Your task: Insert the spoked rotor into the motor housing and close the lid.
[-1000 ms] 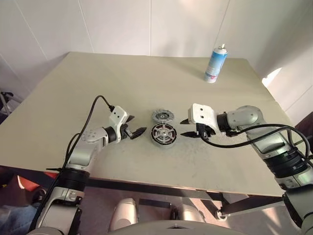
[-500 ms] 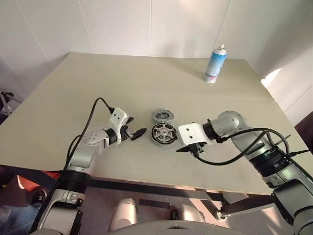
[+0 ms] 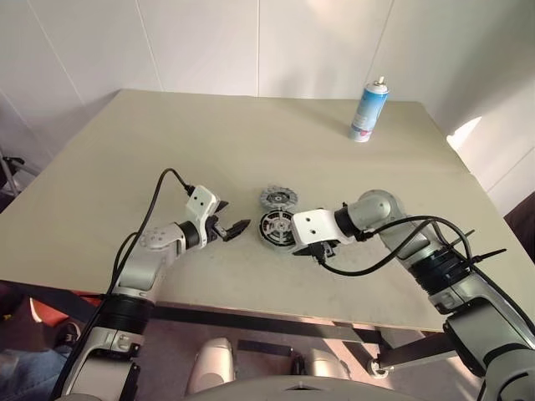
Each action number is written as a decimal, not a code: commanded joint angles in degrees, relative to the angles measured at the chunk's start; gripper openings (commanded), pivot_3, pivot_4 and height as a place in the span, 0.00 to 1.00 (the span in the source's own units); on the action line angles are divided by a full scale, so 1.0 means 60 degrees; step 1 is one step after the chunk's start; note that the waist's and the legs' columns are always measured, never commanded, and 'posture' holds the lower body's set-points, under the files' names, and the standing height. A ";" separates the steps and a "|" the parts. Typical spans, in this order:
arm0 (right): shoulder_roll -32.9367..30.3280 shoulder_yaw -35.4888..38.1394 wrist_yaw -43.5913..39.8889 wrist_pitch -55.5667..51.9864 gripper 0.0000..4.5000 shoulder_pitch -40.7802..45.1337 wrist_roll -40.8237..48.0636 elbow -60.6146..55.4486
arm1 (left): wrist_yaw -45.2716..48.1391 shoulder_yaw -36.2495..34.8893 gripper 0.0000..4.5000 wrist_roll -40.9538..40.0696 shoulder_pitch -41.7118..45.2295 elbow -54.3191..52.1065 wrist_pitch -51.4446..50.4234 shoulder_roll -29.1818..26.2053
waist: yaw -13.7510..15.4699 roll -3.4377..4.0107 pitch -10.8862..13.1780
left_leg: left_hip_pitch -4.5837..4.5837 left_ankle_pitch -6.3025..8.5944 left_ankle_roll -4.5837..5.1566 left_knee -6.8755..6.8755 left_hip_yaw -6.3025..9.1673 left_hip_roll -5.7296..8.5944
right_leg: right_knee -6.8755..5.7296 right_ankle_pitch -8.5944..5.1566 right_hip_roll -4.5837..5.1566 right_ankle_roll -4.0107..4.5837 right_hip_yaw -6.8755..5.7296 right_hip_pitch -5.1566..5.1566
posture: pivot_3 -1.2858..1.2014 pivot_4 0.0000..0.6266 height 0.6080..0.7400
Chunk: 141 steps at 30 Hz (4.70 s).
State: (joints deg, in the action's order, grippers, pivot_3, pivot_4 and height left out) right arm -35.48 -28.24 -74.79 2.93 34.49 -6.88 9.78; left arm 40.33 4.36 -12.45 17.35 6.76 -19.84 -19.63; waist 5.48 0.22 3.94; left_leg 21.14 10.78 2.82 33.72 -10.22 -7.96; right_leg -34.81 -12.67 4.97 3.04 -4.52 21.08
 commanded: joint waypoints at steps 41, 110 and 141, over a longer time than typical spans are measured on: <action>0.2802 0.5940 0.5009 -1.5845 0.02 0.2120 0.3158 -0.1658 | -0.0507 0.0055 1.00 -0.0156 -0.1222 -0.1348 -0.0147 0.0334 | 0.0054 0.0046 0.0028 | 0.0066 0.0011 -0.0006 0.0053 0.0000 -0.0038 | -0.0007 0.0009 -0.0027 0.0011 -0.0003 0.0049 | 0.52 0.00 1.00; 0.7573 1.4848 1.7869 -1.5905 0.50 -0.1917 1.3650 -0.4176 | 0.0187 0.0143 1.00 -0.0291 0.0144 -0.0214 -0.0076 0.0182 | 0.0264 0.0107 -0.0009 | -0.0006 -0.0141 -0.0262 -0.0194 -0.0013 -0.0082 | 0.0001 -0.0056 -0.0105 0.0021 0.0010 0.0127 | 0.52 0.00 1.00; 0.2632 0.8474 1.9645 -0.9905 0.50 -0.3898 1.9499 -0.3096 | 0.0011 0.0038 1.00 -0.0317 -0.0212 -0.0558 -0.0168 0.0124 | 0.0292 0.0110 -0.0019 | 0.0037 -0.0145 -0.0269 -0.0191 -0.0004 -0.0079 | 0.0012 -0.0052 -0.0107 0.0002 0.0005 0.0153 | 0.52 0.00 1.00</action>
State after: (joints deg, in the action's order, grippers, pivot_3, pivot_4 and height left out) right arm -19.04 23.78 43.46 -58.13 11.25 107.44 -6.01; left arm 40.32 5.15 -13.89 15.20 4.89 -21.21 -18.65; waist 7.23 0.88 3.83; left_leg 21.36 9.91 1.22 32.59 -10.24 -8.44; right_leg -34.74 -12.98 4.33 3.06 -4.49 21.99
